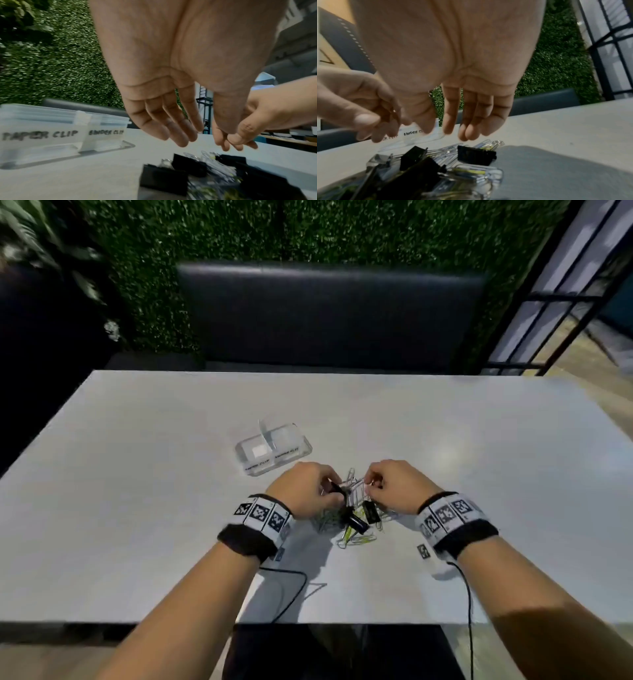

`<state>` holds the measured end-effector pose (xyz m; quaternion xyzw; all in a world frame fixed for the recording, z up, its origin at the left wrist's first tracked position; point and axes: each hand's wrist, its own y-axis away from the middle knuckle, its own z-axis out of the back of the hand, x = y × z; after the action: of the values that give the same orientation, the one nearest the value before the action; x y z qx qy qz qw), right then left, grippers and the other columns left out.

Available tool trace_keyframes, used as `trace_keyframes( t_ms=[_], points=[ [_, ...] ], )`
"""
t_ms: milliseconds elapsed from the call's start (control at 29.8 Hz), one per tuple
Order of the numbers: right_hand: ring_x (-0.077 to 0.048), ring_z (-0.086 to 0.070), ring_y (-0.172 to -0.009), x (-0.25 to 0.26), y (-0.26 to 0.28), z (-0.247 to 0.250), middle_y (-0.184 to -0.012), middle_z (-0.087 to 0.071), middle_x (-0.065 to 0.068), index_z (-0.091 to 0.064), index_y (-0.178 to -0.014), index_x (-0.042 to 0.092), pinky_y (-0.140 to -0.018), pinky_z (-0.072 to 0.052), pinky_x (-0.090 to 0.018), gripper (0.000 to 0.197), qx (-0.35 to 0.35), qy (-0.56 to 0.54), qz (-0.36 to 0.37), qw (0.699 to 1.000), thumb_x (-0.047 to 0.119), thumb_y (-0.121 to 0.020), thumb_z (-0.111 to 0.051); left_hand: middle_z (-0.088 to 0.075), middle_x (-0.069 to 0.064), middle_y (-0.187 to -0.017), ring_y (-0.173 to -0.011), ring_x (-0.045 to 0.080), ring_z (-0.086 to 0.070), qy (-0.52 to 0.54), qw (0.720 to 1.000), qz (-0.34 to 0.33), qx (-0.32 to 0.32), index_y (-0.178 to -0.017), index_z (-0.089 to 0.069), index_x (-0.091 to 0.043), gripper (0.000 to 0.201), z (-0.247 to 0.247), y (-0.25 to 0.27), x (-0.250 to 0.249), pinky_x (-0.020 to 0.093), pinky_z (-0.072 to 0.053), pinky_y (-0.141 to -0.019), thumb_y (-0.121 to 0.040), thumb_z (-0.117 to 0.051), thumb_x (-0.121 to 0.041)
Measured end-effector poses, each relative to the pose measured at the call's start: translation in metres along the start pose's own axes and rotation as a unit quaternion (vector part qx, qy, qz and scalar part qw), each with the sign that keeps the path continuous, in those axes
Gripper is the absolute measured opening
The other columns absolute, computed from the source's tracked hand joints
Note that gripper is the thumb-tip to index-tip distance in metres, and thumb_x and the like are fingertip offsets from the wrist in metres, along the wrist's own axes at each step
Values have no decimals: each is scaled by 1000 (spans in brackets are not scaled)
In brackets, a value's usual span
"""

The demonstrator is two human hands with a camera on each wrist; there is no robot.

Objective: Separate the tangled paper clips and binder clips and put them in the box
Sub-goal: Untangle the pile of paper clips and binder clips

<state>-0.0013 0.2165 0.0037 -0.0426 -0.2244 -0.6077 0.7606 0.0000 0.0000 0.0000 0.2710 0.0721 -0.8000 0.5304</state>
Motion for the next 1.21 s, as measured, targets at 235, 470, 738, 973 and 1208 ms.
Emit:
trace_keyframes(
  t_ms=[235,470,738,973,1208],
  points=[
    [-19,-63,-89,3,14,-5,-101,-63,1,-69,-104,24,-81,-56,-38,45,90,67,22,993,36,-63,-81,-67,1,-98,-89,21,-63,-96,995,-17,33,-103,-72,-25,50,-37,-4,-27,31,-52,-72,-64,-86,-51],
    [-23,-65,-84,5,11,-13,-95,-66,-1,-69,-90,25,-74,-57,-36,31,66,128,22,989,28,-62,-82,-71,5,-93,-85,26,-68,-121,992,-13,13,-95,-77,-22,37,-48,-8,-34,28,-45,-64,-68,-83,-46],
    [-20,-59,-84,-9,18,-11,-93,-61,2,-62,-91,22,-73,-53,-36,34,27,69,33,997,35,-66,-81,-69,6,-91,-81,27,-68,-126,992,-21,15,-93,-75,-23,33,-52,-10,-37,30,-53,-66,-68,-80,-43],
    [-17,-63,-81,-39,37,19,-97,-65,1,-62,-103,19,-73,-55,-36,40,-68,-33,-49,996,38,-73,-81,-72,4,-109,-97,25,-67,-82,996,-23,14,-117,-63,-27,55,-52,0,-39,30,-54,-75,-67,-85,-36],
    [-26,-65,-91,-66,47,10,-102,-67,-12,-62,-103,8,-76,-58,-36,35,-30,30,-166,985,25,-75,-75,-71,-3,-107,-93,22,-66,-57,998,-23,21,-116,-52,-32,67,-54,1,-36,36,-59,-76,-59,-87,-38]
  ],
)
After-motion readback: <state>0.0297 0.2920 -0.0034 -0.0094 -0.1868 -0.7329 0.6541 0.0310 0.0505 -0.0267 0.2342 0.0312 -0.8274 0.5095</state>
